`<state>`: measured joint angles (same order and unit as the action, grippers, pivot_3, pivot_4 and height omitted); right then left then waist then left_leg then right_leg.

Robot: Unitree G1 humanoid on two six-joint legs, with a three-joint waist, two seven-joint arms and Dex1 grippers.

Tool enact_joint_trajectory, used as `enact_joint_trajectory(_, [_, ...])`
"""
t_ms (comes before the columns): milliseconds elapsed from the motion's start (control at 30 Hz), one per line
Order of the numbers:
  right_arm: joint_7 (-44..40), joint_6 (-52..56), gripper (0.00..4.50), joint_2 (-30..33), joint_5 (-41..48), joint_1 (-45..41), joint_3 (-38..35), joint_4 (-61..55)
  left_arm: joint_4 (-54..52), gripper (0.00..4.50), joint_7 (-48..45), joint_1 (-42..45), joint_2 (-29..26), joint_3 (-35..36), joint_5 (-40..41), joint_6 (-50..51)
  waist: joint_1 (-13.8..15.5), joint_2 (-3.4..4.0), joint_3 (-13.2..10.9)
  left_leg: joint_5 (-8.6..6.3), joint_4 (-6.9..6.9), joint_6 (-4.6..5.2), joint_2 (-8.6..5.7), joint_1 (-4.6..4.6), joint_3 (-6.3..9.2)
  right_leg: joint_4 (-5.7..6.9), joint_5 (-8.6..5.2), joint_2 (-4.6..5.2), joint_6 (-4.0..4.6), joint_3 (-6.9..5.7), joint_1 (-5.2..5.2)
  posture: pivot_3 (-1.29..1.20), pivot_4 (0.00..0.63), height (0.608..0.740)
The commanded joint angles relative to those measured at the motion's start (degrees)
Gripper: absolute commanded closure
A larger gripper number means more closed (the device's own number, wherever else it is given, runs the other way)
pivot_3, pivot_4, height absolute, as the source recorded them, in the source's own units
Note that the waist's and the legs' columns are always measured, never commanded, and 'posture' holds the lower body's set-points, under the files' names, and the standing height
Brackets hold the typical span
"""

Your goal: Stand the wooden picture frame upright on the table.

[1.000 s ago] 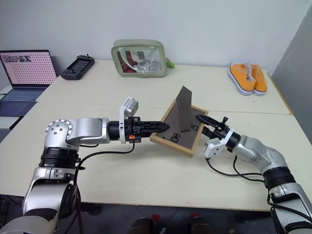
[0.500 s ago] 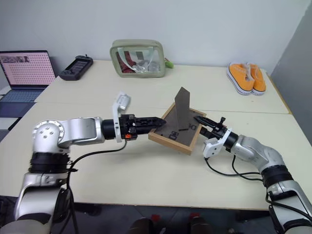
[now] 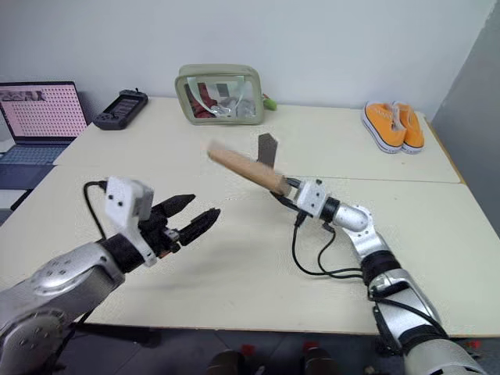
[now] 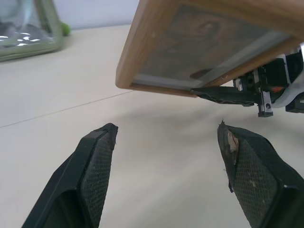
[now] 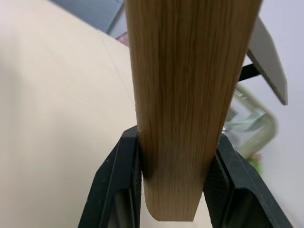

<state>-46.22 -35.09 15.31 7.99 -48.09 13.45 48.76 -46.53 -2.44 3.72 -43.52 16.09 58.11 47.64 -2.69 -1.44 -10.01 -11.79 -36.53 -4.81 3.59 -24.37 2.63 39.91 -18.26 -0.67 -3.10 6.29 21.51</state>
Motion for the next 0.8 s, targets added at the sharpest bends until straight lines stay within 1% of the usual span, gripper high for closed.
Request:
enact_joint_trajectory(33, [-8.5,11.2,2.92,-2.5,7.9,-3.4,-4.9,-0.8,-5.1,0.91,3.0,-1.6,-0.8,4.8,1.6,0.4,0.4,0.02,0.0,0.0,-0.01,0.0,-0.01,0.0,0.11,-0.01,-0.02,0.0,0.04,-0.16,-0.05,0.0,0.15,0.74])
enact_joint_trajectory(233, [-16.2,25.8,2.92,-5.4,11.8,-5.0,-8.2,1.5,-6.5,0.91,5.1,-1.5,-2.0,6.8,4.4,1.0,0.7,0.07,0.0,0.0,0.02,0.0,0.04,0.0,0.33,0.02,-0.13,-0.02,0.22,-0.5,-0.08,0.0,0.15,0.74])
enact_joint_trajectory(433, [-20.7,39.1,2.92,-6.2,14.1,-2.6,-9.9,-1.5,-6.2,0.91,5.6,-1.7,-3.6,7.2,5.9,0.9,0.7,0.11,-0.1,0.0,0.05,0.0,0.04,0.0,0.33,0.02,-0.14,-0.04,0.23,-0.52,-0.07,0.0,0.15,0.74])
enact_joint_trajectory(567, [-20.2,44.8,2.92,-6.6,14.7,0.5,-10.9,-4.5,-5.3,0.91,5.5,-1.0,-4.6,7.0,6.9,0.8,0.7,0.11,-0.1,0.0,0.09,-0.01,0.05,0.0,0.33,0.01,-0.15,-0.05,0.24,-0.53,-0.06,0.0,0.15,0.74])
enact_joint_trajectory(800, [-17.2,46.7,2.92,-7.3,13.9,6.7,-11.7,-9.6,-3.3,0.91,4.6,1.1,-6.2,6.5,7.9,0.8,0.7,0.11,-0.1,0.0,0.13,-0.01,0.06,0.02,0.32,-0.01,-0.16,-0.07,0.23,-0.53,-0.06,0.0,0.15,0.74])
